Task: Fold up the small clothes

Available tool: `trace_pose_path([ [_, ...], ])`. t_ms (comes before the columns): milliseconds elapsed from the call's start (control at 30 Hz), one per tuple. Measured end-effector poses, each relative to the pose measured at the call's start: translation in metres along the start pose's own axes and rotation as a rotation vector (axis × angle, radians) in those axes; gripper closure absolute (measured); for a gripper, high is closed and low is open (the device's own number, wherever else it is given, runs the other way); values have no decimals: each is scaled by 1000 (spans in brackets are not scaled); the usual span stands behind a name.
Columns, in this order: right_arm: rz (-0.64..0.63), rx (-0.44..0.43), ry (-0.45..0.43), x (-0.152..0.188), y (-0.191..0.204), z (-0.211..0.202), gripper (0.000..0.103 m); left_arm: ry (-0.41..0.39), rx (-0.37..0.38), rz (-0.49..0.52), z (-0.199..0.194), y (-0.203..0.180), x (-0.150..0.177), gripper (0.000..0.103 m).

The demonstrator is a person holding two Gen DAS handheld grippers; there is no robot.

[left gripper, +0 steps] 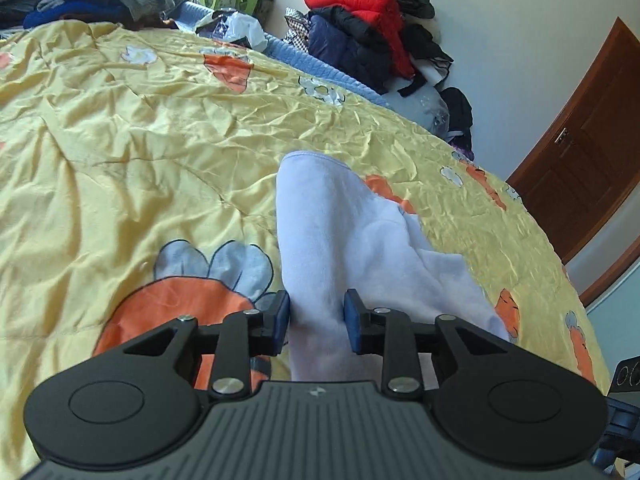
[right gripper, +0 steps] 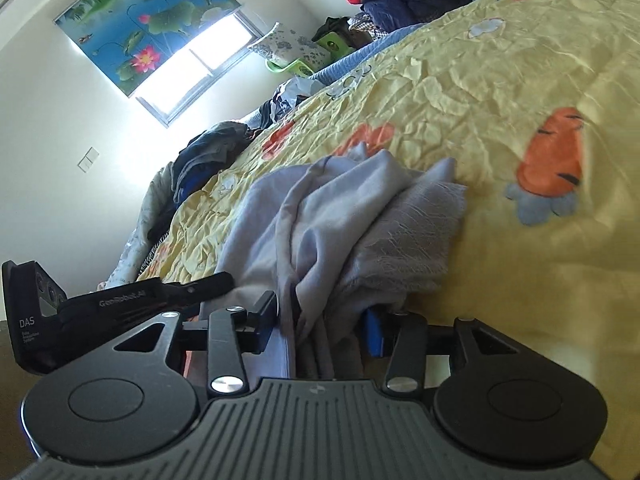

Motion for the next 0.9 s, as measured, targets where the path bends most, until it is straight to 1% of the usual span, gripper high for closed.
trace_pose_path([
  [67, 3, -12, 16, 7, 0, -9, 57, -12, -3, 21, -11, -1, 6, 69],
  [100, -3, -13, 32, 12, 1, -10, 58, -14, -8, 37, -15, -4, 10, 62],
  [133, -13, -13, 51, 17, 2, -10, 62, -13, -11, 54, -16, -7, 14, 51],
  [167, -30, -13, 54, 21, 3, -11, 68, -9, -16, 75, -17, -11, 20, 45],
  [200, -41, -5, 57, 23, 4, -12, 71, -6, -26, 94, -16, -14, 24, 44],
  [267, -37, 4, 57, 23, 5, -13, 78, 6, -60, 121, -13, -19, 34, 44],
  [333, -32, 0, 55, 23, 7, -16, 82, 7, -52, 111, -17, -20, 40, 44],
  [400, -39, 1, 56, 25, 9, -20, 82, 18, -29, 105, -20, -20, 43, 44],
  [433, -37, 6, 61, 26, 9, -20, 81, 19, -30, 109, -18, -21, 45, 44],
  [467, -33, 14, 64, 26, 7, -19, 73, 21, -42, 115, -16, -22, 47, 43],
  [533, -15, 28, 46, 28, 3, -21, 76, 5, -58, 122, -17, -25, 50, 41],
  [567, -29, 47, 36, 29, 6, -23, 74, -3, -71, 133, -19, -27, 51, 41],
  [600, -70, 80, 20, 30, 13, -26, 70, -16, -84, 148, -21, -30, 53, 40],
  [667, -188, 152, -10, 33, 33, -30, 72, -33, -107, 174, -23, -34, 58, 36],
  [700, -248, 166, -20, 34, 43, -30, 72, -38, -119, 181, -24, -35, 60, 34],
  [767, -334, 164, -30, 37, 59, -30, 72, -50, -133, 184, -25, -37, 65, 34],
  [833, -415, 178, -9, 38, 71, -23, 72, -68, -152, 197, -27, -41, 70, 33],
  [900, -451, 203, 36, 41, 74, -13, 72, -85, -171, 213, -30, -43, 74, 33],
])
Point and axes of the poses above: each gripper's, at about its wrist camera, not at the fingertips, and z roughly the way its jaws point, y to its left, x to its underside, the point moved 1 cm from there along z, roughly the way its jaws point, and after that the axes turned 14 degrees about -x, right-handed, at the moved point
